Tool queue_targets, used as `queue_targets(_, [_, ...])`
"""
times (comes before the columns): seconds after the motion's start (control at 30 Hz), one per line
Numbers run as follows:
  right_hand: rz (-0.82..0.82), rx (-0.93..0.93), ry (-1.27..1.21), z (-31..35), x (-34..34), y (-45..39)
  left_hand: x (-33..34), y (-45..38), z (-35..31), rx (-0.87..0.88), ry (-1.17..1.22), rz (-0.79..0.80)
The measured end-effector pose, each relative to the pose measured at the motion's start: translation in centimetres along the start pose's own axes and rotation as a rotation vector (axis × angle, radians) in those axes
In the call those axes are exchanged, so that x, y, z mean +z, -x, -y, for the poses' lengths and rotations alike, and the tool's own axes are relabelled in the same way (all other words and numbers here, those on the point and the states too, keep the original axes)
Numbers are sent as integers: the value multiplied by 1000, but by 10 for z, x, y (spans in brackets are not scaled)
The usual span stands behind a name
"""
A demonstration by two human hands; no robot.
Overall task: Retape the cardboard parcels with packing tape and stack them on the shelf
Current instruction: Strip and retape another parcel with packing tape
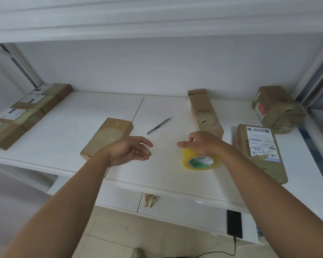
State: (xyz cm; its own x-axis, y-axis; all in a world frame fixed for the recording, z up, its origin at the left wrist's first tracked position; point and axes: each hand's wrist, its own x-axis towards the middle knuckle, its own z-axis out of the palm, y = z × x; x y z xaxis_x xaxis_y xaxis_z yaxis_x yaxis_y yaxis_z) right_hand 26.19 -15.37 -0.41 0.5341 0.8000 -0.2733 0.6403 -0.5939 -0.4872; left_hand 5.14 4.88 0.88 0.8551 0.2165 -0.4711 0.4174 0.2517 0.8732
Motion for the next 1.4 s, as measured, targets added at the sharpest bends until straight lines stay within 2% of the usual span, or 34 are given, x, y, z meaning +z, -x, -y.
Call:
queue_targets(0.07, [-8, 2, -22, -1, 0, 1, 5, -2, 1, 8, 19, -52])
queue_targets(0.23, [-2, -15, 9, 4, 0, 1, 5, -5, 11, 16, -232, -233])
queue_targets(0.37, [24, -14, 48, 10, 3, -1, -5, -4, 14, -33, -171, -262])
queue_targets(0.5, [118, 11, 182, 16, 1, -6, -8, -4, 15, -44, -186, -229])
queue_targets(0.73, [318, 37, 399, 43, -13, -19, -26, -9, 11, 34, -189, -228])
queue_targets(0.87, [458, 98, 517, 76, -29, -28, -38, -7, 6, 41, -211, -111])
queue_targets(0.93, [376, 88, 466, 102, -37, -46, -43, -7, 5, 16, -217, -53])
queue_targets(1.03, [107, 69, 335, 136, -21, -96, -54, -9, 4, -26, -225, 19])
queue_targets(1.07, [68, 75, 311, 143, -11, -112, -57, -9, 4, -31, -223, 36])
queue_targets(1.23, [108, 140, 322, 134, 41, -159, -75, -10, 7, -33, -229, 51])
queue_targets(1.4, [89, 189, 266, 105, 54, -167, -83, -11, 13, -59, -275, 68])
